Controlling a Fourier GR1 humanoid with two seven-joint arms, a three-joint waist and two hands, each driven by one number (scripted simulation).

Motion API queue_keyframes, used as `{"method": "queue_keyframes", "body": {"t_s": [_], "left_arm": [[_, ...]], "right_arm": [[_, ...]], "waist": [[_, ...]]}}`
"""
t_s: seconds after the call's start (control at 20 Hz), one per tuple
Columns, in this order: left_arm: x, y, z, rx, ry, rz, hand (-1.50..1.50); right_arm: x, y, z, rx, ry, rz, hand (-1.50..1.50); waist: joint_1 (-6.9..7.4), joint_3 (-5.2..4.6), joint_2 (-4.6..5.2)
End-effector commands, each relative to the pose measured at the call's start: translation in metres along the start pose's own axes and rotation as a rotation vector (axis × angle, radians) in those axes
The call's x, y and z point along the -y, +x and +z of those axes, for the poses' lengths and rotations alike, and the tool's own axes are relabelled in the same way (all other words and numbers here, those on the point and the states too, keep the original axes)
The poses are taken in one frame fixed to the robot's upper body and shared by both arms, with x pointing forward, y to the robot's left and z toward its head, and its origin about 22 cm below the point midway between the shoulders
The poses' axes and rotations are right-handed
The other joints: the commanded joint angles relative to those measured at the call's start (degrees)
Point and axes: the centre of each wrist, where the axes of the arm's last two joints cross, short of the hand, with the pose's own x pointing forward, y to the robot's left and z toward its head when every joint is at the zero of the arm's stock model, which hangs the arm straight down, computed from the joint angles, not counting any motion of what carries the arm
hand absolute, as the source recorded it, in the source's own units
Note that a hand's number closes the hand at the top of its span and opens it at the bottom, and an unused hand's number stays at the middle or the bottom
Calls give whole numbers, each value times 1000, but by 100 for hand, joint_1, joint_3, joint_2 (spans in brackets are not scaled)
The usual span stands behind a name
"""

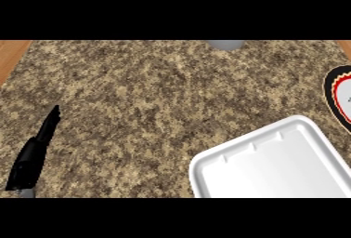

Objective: Pick the tomato from the tray and place it in the plate

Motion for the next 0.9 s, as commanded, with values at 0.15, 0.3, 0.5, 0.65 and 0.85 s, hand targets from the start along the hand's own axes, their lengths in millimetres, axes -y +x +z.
{"method": "queue_keyframes", "body": {"t_s": [0.15, 0.3, 0.5, 0.65, 0.85], "left_arm": [[-11, -1, -10, 10, -4, -15, 0], [-4, -2, 4, -9, -7, -4, 0], [-7, 12, -12, 8, 5, -20, 0], [-19, -6, -15, -17, 2, -10, 0], [8, -5, -6, -22, 12, -5, 0]], "right_arm": [[-32, 6, -42, 131, 139, -187, 150], [-51, 9, -56, 116, 207, -204, 150], [-101, 24, -89, 130, 322, -169, 150], [-120, 29, -103, 119, 363, -164, 150], [-165, 32, -107, 130, 424, -193, 150]], "waist": [[41, -22, 4], [3, -24, -31], [-66, -28, -45], [-105, -31, -38], [-142, -30, -50]]}}
